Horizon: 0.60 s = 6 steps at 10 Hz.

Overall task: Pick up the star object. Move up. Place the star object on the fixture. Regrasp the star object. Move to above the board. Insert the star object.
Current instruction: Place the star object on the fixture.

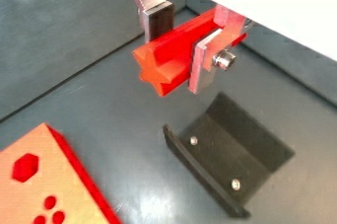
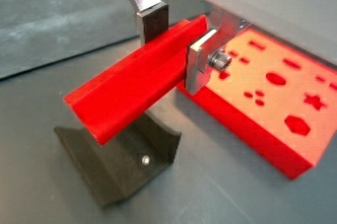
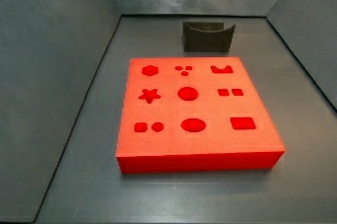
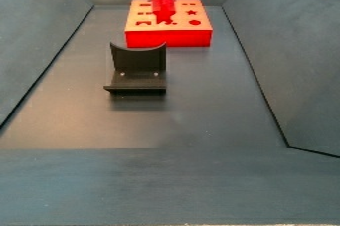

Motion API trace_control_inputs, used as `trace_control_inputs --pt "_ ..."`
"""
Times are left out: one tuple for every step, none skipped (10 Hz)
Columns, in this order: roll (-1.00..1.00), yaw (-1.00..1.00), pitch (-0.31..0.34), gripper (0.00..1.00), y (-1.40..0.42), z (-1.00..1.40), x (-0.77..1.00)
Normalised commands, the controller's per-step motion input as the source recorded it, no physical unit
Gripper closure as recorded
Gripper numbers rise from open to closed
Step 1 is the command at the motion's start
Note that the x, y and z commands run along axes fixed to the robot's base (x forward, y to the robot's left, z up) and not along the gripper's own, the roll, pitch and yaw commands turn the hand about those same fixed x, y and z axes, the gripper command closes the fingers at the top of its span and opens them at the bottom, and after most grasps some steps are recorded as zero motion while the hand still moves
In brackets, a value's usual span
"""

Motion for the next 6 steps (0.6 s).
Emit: trace_control_inputs --pt "-1.0 -0.19 0.004 1.0 0.1 0.01 0.76" --pt "-1.0 -0.19 0.012 1.0 0.07 0.01 0.67" --pt "-1.0 -0.18 0.021 1.0 0.06 0.0 0.55" --pt "-1.0 -0.18 0.022 1.0 0.06 -0.01 0.46" --pt "-1.0 -0.18 0.025 1.0 0.06 -0.01 0.4" --pt "-0.94 -0.17 0.027 1.0 0.05 -0.01 0.25"
